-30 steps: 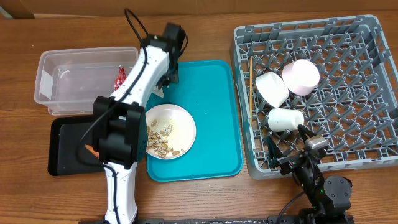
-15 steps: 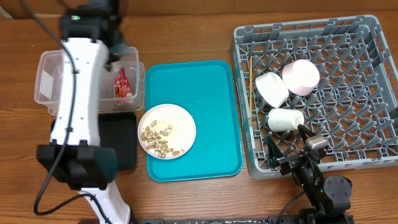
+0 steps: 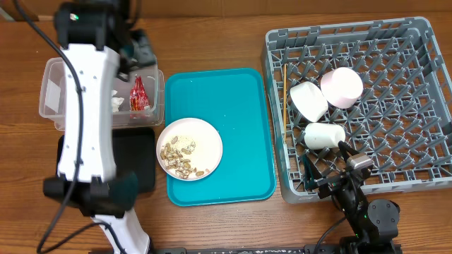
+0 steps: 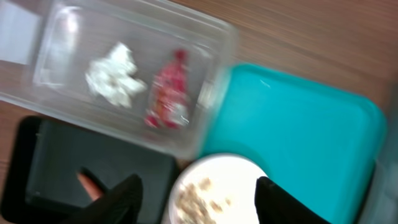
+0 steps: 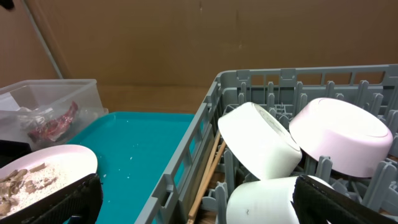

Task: Sort waste into correct bins and load items into the dishwasher
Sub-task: 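Drop the white tissue with the left gripper into the clear bin, then grasp the rim of the white plate of rice with the left gripper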

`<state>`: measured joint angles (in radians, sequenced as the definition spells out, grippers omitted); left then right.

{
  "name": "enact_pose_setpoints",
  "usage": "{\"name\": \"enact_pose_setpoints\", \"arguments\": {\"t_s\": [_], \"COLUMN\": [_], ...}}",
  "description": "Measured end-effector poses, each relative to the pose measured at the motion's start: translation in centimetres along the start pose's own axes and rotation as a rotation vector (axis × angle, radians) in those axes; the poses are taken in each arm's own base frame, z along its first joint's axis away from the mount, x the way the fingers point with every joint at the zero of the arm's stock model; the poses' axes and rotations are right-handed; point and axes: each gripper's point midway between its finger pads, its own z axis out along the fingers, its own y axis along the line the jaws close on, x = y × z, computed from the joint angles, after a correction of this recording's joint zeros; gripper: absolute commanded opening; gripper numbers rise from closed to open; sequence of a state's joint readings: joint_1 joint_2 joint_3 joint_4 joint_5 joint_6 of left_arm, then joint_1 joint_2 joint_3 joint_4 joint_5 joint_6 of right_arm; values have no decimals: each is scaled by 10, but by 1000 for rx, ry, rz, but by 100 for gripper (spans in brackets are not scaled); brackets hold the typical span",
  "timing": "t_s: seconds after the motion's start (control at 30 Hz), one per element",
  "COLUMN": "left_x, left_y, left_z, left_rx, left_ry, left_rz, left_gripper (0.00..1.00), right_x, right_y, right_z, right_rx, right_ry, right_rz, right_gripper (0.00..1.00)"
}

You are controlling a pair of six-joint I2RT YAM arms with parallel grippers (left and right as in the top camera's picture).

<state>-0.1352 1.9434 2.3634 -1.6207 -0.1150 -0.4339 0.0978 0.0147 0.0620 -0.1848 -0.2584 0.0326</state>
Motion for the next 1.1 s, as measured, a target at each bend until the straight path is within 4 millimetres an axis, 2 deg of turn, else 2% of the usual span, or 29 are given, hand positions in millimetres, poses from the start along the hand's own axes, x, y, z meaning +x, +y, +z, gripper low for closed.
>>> {"name": "enact_pose_setpoints", "arguments": {"t_s": [0.1,0.13,0.2,0.27,0.3,0.43,0.57,0.67,0.8,0.9,1.03,1.1], "left_x": [38,53,82,114,133,186,229,250,265,267,267,270], "left_y": [-43,-61,-86,-101,-108,-117,-119,-113,-98,-95,-101,-101], "left_z": [-23,-26,-21,-5,9,54,93,120,147,164,183,190], "left_rx": [44,62,60,16,-23,-123,-158,-168,-211,-211,-162,-149], "left_ry": [27,35,75,132,163,236,279,304,301,265,221,214], "left_rz": [146,205,291,367,403,488,526,515,475,458,472,492], "left_gripper": [42,35,32,32,33,38,40,40,43,43,42,33], "right_x": [0,0,0,0,0,0,0,0,0,0,0,0], "right_y": [0,0,0,0,0,0,0,0,0,0,0,0], "right_z": [0,0,0,0,0,0,0,0,0,0,0,0], "right_rx": [0,0,0,0,0,0,0,0,0,0,0,0], "right_ry": [0,0,0,0,0,0,0,0,0,0,0,0], "right_rz": [0,0,0,0,0,0,-1,0,0,0,0,0], "right_gripper": [100,100,100,100,100,100,100,100,100,100,100,100]}}
